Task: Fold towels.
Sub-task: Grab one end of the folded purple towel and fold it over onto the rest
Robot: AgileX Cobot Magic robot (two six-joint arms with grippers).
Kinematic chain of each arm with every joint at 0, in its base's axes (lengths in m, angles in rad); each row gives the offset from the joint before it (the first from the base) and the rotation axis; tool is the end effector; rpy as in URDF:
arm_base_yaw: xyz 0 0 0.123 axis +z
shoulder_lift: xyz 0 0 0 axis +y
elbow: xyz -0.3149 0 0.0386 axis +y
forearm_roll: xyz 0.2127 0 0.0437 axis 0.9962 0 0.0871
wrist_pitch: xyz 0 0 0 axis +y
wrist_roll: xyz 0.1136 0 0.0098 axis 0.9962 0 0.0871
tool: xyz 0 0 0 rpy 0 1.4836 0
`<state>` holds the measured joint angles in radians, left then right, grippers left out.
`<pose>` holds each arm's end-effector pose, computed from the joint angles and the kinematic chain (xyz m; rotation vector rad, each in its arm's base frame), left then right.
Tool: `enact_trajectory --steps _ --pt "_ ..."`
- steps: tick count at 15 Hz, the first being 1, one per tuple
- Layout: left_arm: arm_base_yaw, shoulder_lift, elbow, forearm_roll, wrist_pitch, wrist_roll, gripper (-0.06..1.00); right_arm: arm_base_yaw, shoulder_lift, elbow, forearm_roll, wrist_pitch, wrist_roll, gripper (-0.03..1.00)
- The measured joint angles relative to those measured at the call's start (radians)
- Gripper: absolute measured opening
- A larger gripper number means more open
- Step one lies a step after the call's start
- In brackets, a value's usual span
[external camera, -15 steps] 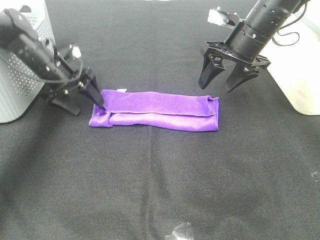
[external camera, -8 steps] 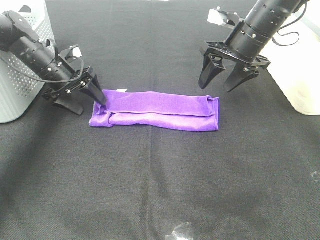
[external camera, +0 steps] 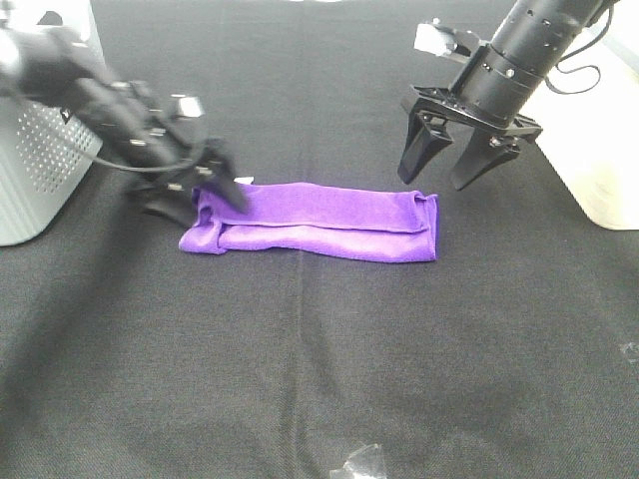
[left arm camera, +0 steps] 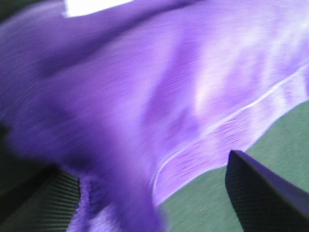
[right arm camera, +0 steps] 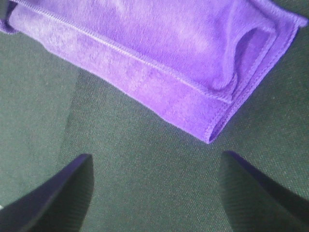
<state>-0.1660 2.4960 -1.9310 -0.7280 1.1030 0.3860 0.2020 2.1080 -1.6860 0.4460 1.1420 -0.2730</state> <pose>0.4705 -0.1475 0.1136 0.3042 2.9078 -0.9728 0.4026 0.1281 0.2226 -0.4532 2.9370 0.6185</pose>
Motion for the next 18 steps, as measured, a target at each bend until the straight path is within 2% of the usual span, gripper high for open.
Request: enact_trajectory --steps 3,4,5,6,7,8,9,10,11,14,16,18 --pt "-0.062 0.033 -0.065 -0.013 -0.003 -0.023 0.74 0.000 0.000 0.000 0.000 0.021 0.001 0.72" --pt "-0.074 0.038 -0.073 -0.008 -0.009 -0.029 0.68 0.000 0.000 0.000 0.000 0.029 0.001 0.72" --pt "-0.080 0.043 -0.079 0.005 -0.011 -0.036 0.59 0.000 0.000 0.000 0.000 0.038 0.001 0.72" --pt "-0.082 0.050 -0.089 0.027 -0.009 -0.046 0.44 0.000 0.000 0.000 0.000 0.052 0.002 0.72" --pt "-0.082 0.050 -0.089 0.027 -0.009 -0.046 0.44 0.000 0.000 0.000 0.000 0.052 0.002 0.72" --pt "-0.083 0.061 -0.117 0.077 0.006 -0.053 0.19 0.000 0.000 0.000 0.004 0.056 0.002 0.72" --pt "-0.083 0.065 -0.142 0.111 0.031 -0.053 0.08 0.000 0.000 0.000 0.006 0.061 0.004 0.72" --pt "-0.084 0.071 -0.177 0.154 0.073 -0.054 0.07 0.000 -0.001 0.000 0.011 0.066 0.005 0.72" --pt "-0.084 0.072 -0.235 0.242 0.098 -0.063 0.07 0.000 -0.007 0.000 0.011 0.070 0.005 0.72" --pt "-0.085 0.042 -0.275 0.404 0.100 -0.113 0.07 0.000 -0.057 0.000 0.009 0.070 0.005 0.72" --pt "-0.085 0.003 -0.275 0.430 0.103 -0.119 0.07 0.000 -0.104 0.000 0.003 0.070 0.005 0.72" --pt "-0.087 -0.069 -0.277 0.406 0.106 -0.112 0.07 0.000 -0.159 0.000 0.001 0.071 0.005 0.72"
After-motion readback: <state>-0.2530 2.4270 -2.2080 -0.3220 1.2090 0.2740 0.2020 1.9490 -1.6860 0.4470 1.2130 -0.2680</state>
